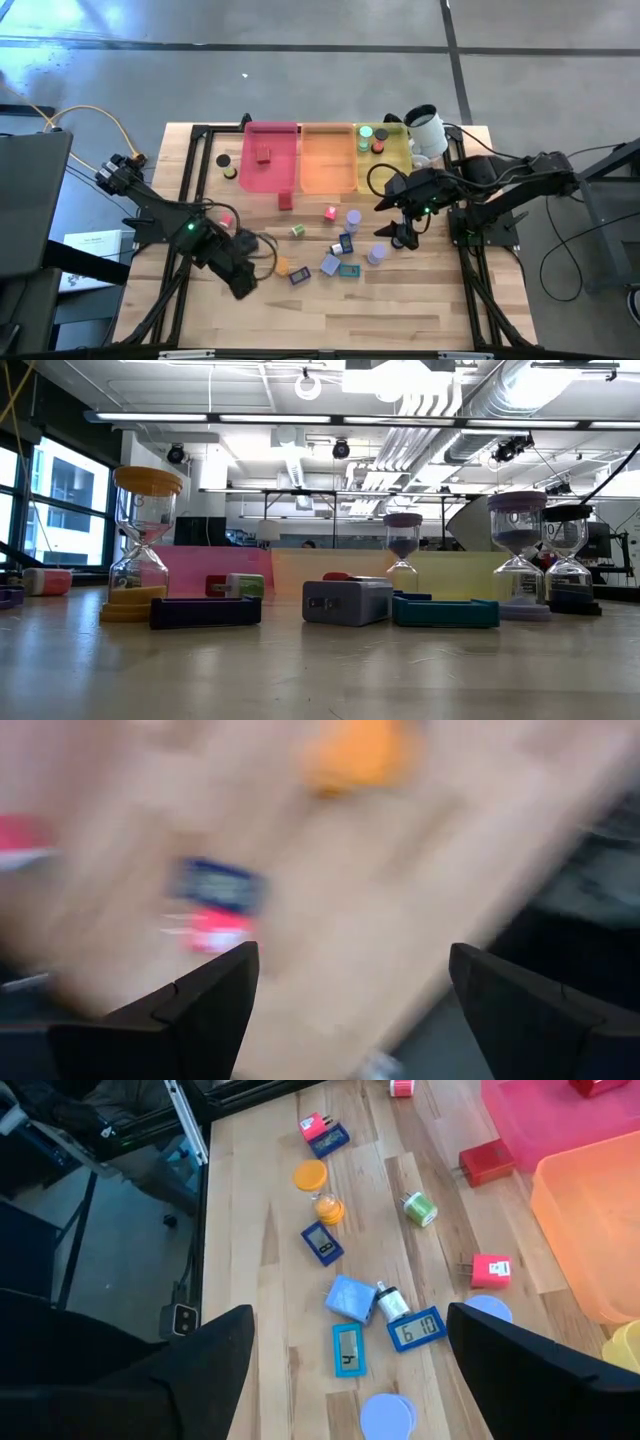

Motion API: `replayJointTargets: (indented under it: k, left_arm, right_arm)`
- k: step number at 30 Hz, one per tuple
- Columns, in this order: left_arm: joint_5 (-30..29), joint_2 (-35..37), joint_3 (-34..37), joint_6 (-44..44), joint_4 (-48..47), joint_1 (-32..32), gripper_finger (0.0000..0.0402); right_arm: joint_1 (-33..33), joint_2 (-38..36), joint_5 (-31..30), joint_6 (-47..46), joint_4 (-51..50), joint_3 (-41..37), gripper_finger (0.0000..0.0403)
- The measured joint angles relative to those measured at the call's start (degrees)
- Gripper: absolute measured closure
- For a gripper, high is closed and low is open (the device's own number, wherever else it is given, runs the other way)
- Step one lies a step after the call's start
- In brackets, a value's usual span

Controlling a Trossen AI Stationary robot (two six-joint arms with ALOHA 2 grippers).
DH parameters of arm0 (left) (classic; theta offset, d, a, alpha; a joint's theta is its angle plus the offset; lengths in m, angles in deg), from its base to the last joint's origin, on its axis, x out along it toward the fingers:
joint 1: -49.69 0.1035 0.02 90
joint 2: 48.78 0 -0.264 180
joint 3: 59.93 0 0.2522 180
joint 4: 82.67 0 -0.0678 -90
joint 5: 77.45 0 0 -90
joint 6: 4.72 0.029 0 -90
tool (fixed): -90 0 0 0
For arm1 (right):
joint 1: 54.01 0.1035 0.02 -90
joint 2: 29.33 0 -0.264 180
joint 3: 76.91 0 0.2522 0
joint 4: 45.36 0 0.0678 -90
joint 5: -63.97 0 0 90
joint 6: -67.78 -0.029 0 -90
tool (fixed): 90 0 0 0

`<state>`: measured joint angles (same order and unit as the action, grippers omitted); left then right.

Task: Pick & Place Office items
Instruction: Put the left dark blue digital clock into the orange bin

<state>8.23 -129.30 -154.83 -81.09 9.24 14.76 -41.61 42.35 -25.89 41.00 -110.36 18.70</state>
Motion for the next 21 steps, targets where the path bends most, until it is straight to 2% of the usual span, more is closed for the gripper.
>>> replayJointTargets:
  k: [2, 5, 9, 14, 21]
  left_arm:
    - [-3.2, 0.2, 0.0, -3.8, -6.8, 0.2, 0.0085]
    - [-4.1, 0.4, 0.0, -8.5, -11.7, 1.0, 0.0085]
    - [-6.0, 0.2, 0.0, -14.0, -8.7, 1.9, 0.0085]
    - [-15.3, 0.2, 0.4, -24.8, -6.2, 2.6, 0.0085]
    - [-16.0, 0.2, 5.4, -31.6, -6.8, 2.6, 0.0085]
  right_arm:
    - [0.0, 0.0, 0.0, 0.0, 0.0, 0.0, 0.0083]
    - [0.0, 0.0, 0.0, 0.0, 0.0, 0.0, 0.0083]
    - [0.0, 0.0, 0.0, 0.0, 0.0, 0.0, 0.0083]
    - [0.0, 0.0, 0.0, 0.0, 0.0, 0.0, 0.0083]
    - [0.0, 0.0, 0.0, 0.0, 0.0, 0.0, 0.0083]
